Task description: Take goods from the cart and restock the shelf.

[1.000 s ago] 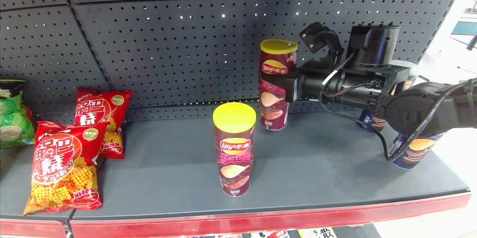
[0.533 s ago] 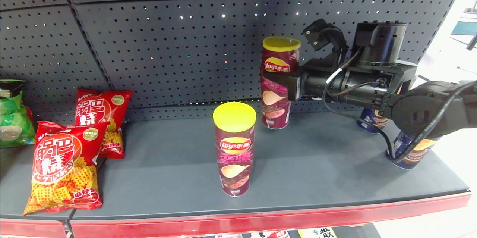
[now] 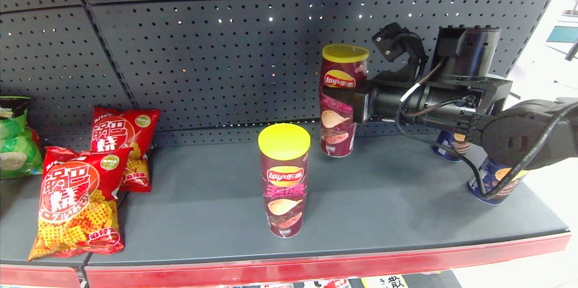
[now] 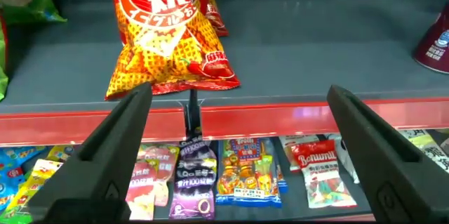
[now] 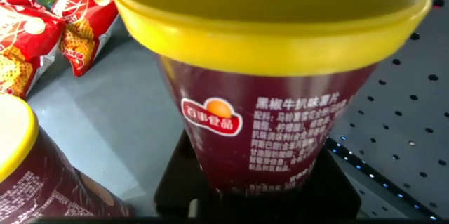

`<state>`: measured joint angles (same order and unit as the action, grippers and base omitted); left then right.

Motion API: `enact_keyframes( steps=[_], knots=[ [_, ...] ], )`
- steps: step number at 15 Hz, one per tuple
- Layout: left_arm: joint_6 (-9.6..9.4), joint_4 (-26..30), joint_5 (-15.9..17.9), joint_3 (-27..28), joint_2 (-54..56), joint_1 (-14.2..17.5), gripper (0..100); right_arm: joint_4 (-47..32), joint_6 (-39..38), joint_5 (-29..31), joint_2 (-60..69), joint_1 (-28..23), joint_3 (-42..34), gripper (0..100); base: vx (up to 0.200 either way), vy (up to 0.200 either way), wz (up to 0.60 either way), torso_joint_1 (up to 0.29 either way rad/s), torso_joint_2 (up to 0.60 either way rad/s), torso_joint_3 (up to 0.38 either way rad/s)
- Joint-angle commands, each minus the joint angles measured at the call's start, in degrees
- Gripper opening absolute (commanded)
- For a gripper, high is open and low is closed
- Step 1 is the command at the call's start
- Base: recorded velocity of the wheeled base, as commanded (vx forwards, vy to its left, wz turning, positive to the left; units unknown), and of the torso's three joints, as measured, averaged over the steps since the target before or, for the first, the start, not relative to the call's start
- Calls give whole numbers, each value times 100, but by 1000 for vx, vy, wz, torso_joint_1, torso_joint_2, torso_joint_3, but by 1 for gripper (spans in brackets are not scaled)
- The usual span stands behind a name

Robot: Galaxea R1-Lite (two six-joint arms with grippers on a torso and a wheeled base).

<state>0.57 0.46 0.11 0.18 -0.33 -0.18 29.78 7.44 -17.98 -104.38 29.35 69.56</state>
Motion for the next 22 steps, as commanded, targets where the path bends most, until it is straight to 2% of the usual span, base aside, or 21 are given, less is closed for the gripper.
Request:
enact_keyframes(
  steps=[1,5,8,12,17,19,22],
  knots=[
    [4,-2,-2,-1,-11,1,100,1,3,-4,-21,9,14,0,0,0,0,0,0,0],
    [4,-2,-2,-1,-11,1,100,1,3,-21,-180,132,23,0,0,0,0,0,0,0],
    [4,-2,-2,-1,-11,1,100,10,65,-144,-645,273,313,0,0,0,0,0,0,0],
    [4,-2,-2,-1,-11,1,100,362,170,-1208,-1340,114,972,0,0,0,0,0,0,0],
    [4,-2,-2,-1,-11,1,100,89,311,-3326,-1876,-141,1315,0,0,0,0,0,0,0],
    [4,-2,-2,-1,-11,1,100,-218,399,-3519,-2122,-255,1895,0,0,0,0,0,0,0],
    [4,-2,-2,-1,-11,1,100,-816,417,-3502,-2430,-334,2615,0,0,0,0,0,0,0]
  ],
)
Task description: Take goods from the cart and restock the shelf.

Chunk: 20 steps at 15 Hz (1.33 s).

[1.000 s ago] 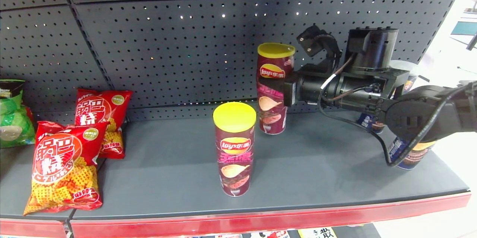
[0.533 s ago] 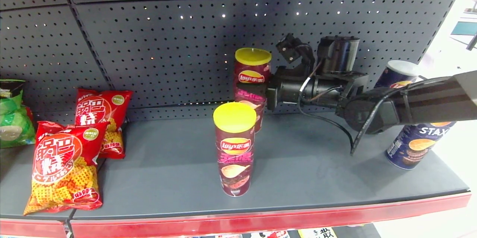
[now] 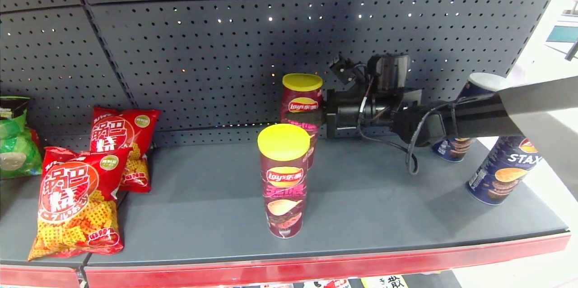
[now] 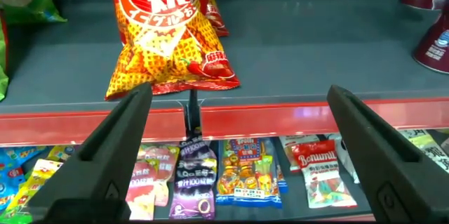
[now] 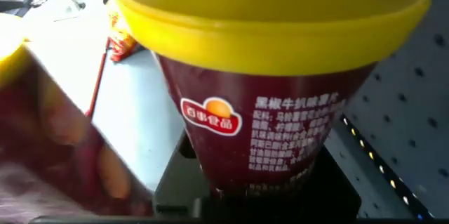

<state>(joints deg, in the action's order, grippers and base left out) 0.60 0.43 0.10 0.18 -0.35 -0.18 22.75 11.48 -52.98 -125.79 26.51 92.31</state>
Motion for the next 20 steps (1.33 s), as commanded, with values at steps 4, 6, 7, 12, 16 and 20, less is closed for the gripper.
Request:
enact_keyframes(
  steps=[4,6,7,12,16,20],
  knots=[
    [2,1,-1,-1,-9,1,100,-183,3,7,-499,-32,701,0,0,0,0,0,0,0],
    [2,1,-1,-1,-9,1,100,-183,12,-2,-516,73,710,0,0,0,0,0,0,0],
    [2,1,-1,-1,-9,1,100,-183,3,-2,-525,117,710,0,0,0,0,0,0,0],
    [2,1,-1,-1,-9,1,100,-165,3,-2,-797,240,982,0,0,0,0,0,0,0],
    [2,1,-1,-1,-9,1,100,-165,12,-11,-797,205,947,0,0,0,0,0,0,0],
    [2,1,-1,-1,-9,1,100,-157,21,-19,-797,179,745,0,0,0,0,0,0,0]
  ],
)
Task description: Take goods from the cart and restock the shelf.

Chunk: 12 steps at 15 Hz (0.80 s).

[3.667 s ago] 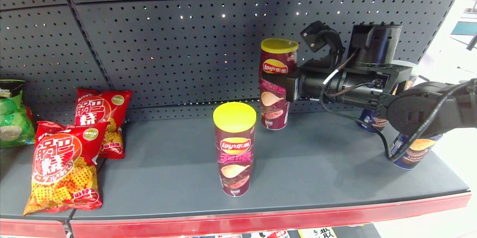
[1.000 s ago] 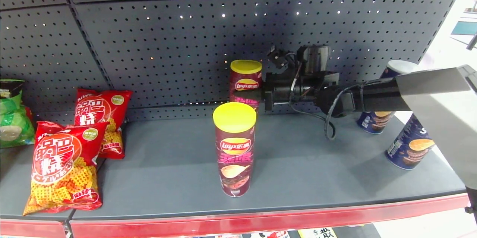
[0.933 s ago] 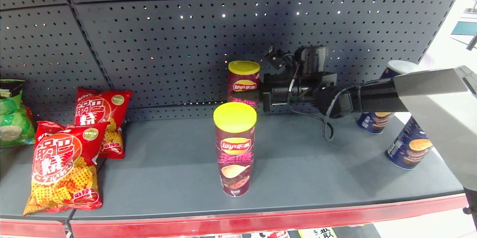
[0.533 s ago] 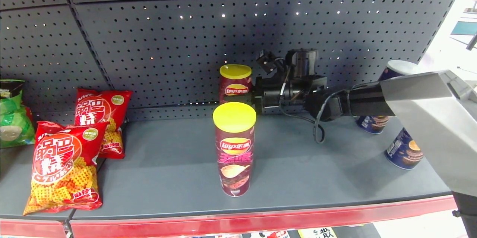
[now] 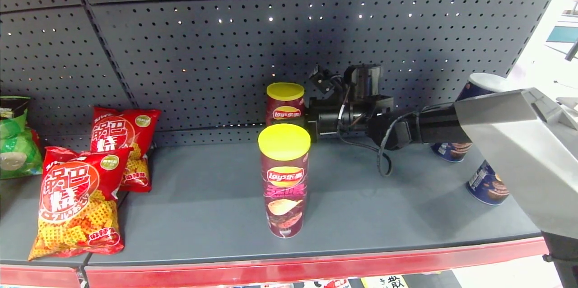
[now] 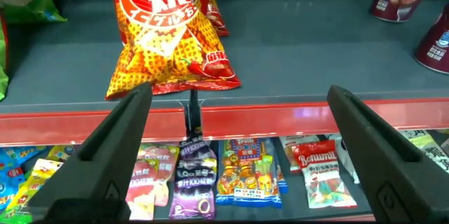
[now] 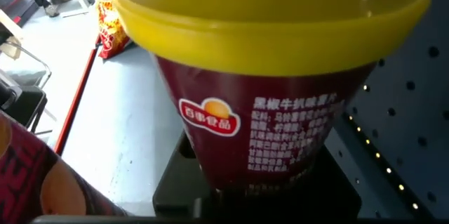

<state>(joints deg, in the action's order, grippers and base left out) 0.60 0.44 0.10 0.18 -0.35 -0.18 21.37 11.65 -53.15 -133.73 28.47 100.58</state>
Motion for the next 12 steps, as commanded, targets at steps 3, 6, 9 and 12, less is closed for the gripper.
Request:
enact_keyframes(
  steps=[3,6,9,12],
  knots=[
    [2,0,-1,-1,-9,1,100,-10,83,-20,5,-60,-206,0,0,0,0,0,0,0],
    [2,0,-1,-1,-9,1,100,-1,162,-117,40,-113,-399,0,0,0,0,0,0,0],
    [2,0,-1,-1,-9,1,100,-1,171,-125,40,-122,-443,100,0,0,0,0,0,0],
    [2,0,-1,-1,-9,1,100,-1,179,-134,40,-131,-452,100,0,0,0,0,0,0]
  ],
)
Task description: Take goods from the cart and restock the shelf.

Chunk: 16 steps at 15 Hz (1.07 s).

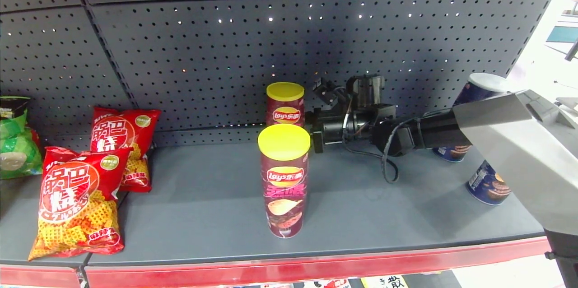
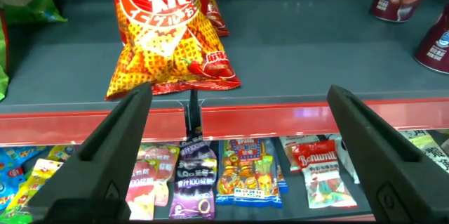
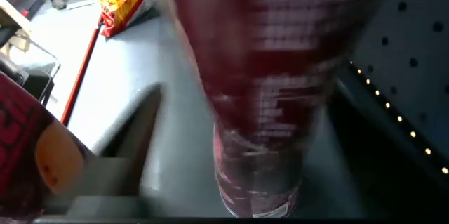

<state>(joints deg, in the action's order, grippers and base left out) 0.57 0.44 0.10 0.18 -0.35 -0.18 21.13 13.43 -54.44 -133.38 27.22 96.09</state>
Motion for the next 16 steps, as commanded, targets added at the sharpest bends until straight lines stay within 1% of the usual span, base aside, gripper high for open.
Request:
enact_keyframes(
  steps=[1,3,7,16],
  knots=[
    [4,0,-1,-1,-9,1,100,23,1,-5,5,-33,-2,100,0,0,0,0,0,0],
    [4,0,-1,-1,-9,1,100,23,63,-14,22,-77,-55,100,0,0,0,0,0,0],
    [4,0,-1,-1,-9,1,100,23,160,-14,163,-244,-547,100,0,0,0,0,0,0],
    [4,0,-1,-1,-9,1,100,23,168,21,154,-261,-617,100,0,0,0,0,0,0]
  ],
)
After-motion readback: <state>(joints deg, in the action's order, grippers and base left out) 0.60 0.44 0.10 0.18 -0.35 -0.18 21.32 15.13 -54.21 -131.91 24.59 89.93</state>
